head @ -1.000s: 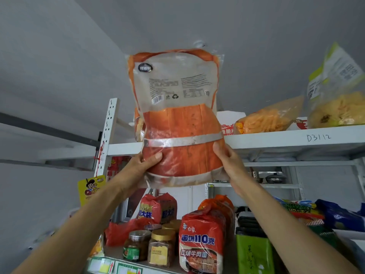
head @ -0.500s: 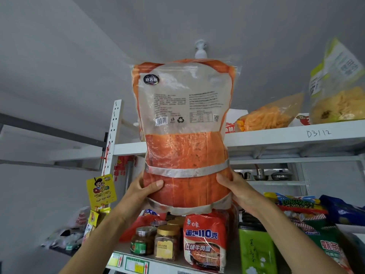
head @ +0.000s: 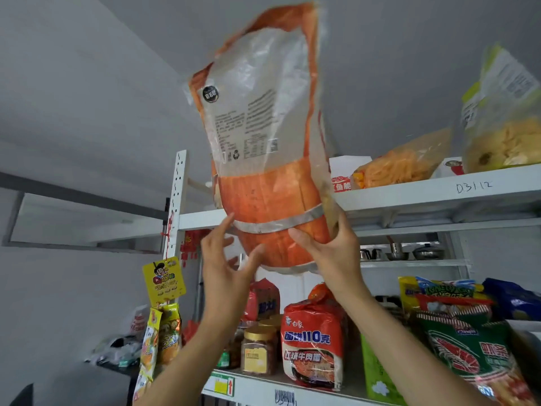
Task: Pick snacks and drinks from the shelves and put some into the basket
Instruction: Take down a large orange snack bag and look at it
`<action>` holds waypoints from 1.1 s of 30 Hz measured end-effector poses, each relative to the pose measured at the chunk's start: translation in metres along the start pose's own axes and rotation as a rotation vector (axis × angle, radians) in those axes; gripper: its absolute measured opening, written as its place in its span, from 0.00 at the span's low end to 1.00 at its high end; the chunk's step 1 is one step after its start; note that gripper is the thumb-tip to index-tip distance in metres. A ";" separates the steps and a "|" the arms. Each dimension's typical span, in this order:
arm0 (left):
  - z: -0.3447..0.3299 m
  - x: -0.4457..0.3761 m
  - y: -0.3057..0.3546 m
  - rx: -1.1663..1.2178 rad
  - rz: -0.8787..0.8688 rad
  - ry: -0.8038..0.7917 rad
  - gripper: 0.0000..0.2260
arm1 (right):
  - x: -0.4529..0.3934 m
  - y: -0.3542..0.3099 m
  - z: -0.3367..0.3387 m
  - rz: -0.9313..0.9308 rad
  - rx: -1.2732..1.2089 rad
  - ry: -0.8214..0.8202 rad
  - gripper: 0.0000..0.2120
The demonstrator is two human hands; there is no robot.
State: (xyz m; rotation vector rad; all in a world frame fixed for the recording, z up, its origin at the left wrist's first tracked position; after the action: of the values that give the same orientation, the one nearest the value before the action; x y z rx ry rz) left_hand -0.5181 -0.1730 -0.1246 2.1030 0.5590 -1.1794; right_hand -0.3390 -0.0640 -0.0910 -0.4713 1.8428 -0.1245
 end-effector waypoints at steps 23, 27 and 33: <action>0.038 0.020 -0.027 0.676 0.775 -0.200 0.31 | -0.010 -0.006 -0.015 -0.234 0.271 -0.232 0.33; 0.039 0.034 -0.026 0.617 0.872 -0.381 0.31 | 0.005 0.022 -0.016 -0.556 0.031 -0.532 0.35; 0.051 0.030 -0.043 0.466 0.829 -0.390 0.46 | 0.037 0.046 -0.004 -0.582 -0.093 -0.484 0.38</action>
State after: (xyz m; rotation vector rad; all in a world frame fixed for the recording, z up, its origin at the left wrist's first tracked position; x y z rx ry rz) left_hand -0.5597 -0.1784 -0.1837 2.0270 -0.7708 -1.2061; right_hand -0.3640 -0.0364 -0.1373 -1.0020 1.2033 -0.2909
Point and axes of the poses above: each hand's wrist, its own x-axis away from the middle knuckle, its own z-axis out of the back of the hand, y = z × x, the point moved 7 cm from there along -x, towards the middle knuckle, and after that the axes turned 13 degrees about y, right-handed, at the moved point
